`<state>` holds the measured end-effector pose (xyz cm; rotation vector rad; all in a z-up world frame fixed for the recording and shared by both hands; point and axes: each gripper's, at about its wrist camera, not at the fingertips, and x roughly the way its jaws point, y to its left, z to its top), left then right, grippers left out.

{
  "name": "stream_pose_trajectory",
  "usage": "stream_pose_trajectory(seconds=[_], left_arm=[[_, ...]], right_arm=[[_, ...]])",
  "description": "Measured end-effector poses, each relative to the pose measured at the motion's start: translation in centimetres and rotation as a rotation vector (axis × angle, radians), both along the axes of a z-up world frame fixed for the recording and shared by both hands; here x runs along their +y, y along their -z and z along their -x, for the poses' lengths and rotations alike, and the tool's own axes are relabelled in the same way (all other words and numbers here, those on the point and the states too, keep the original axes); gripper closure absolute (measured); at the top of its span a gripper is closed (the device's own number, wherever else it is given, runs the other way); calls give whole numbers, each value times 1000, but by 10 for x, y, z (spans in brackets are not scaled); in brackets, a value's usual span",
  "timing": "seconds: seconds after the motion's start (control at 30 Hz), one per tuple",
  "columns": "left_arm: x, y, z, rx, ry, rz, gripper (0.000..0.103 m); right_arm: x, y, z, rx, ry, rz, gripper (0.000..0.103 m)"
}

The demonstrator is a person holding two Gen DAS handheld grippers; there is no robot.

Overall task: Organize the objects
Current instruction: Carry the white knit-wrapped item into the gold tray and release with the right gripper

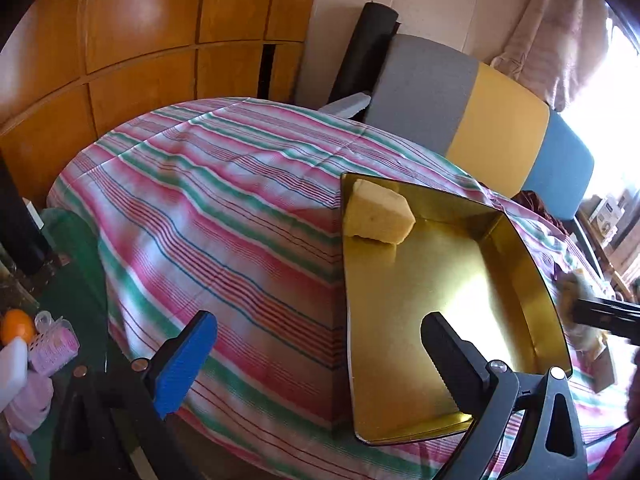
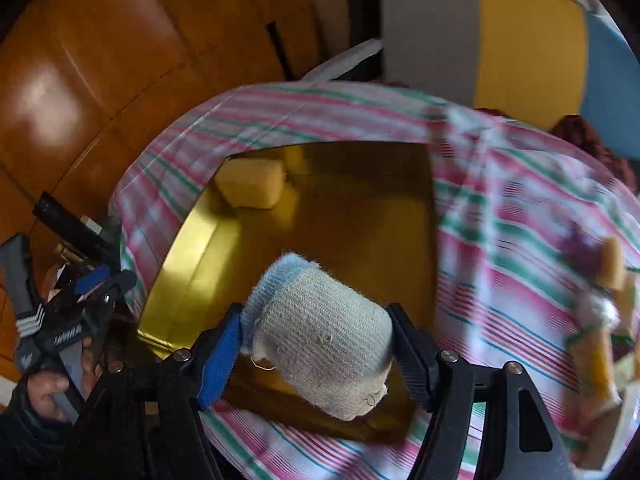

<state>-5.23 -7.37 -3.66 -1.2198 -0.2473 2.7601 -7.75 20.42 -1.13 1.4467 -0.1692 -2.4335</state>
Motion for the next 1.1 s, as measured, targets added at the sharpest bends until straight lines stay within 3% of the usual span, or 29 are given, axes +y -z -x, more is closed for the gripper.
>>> stream_pose_trajectory(seconds=[0.17,0.33,0.63,1.1], left_arm=[[-13,5,0,-12,-27,-14,0],[-21,11,-1,-25,-40,-24,0],[-19,12,-1,-14,-45,-10,0],[16,-20,-8,70,22,80,0]], right_arm=[[-55,44,62,-145,-9,75,31],[-79,65,106,-240,74,235,27],[-57,39,84,-139,89,264,26],[-18,-5,-22,114,23,-8,25]])
